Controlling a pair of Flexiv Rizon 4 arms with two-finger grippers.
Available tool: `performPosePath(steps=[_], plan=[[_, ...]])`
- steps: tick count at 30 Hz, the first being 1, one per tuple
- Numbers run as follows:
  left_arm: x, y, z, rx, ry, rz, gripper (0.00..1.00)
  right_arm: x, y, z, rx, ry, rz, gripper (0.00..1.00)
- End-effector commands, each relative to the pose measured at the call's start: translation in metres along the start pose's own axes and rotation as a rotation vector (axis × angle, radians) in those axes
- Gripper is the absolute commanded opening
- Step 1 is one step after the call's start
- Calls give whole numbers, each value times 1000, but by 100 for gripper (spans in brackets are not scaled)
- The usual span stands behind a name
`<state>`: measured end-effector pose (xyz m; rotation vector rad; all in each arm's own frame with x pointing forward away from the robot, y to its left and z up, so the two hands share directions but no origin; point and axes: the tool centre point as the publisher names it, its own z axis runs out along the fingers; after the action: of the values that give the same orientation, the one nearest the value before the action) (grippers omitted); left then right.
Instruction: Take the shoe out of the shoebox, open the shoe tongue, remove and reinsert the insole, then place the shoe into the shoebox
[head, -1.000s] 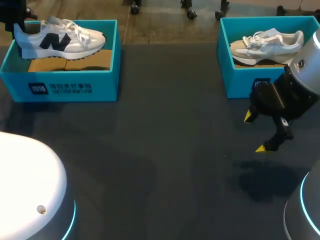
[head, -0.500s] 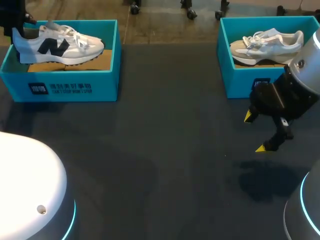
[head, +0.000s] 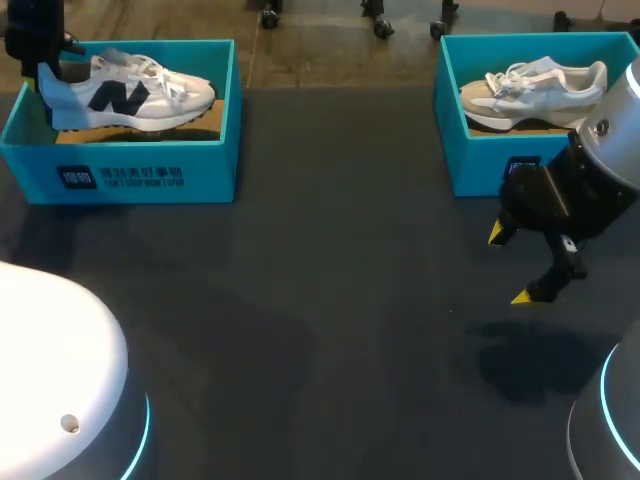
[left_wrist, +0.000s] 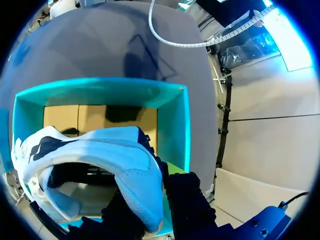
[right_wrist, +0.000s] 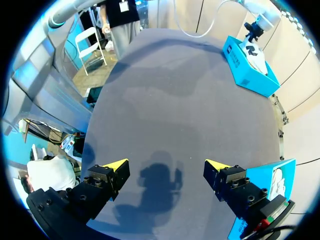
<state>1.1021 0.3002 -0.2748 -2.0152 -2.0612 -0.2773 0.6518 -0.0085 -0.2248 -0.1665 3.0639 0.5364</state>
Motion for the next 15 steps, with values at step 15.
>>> performPosePath(steps=[15], plan=[[3,-25,26,23,2,29,0,-1,0,2,1,2,-1,100]])
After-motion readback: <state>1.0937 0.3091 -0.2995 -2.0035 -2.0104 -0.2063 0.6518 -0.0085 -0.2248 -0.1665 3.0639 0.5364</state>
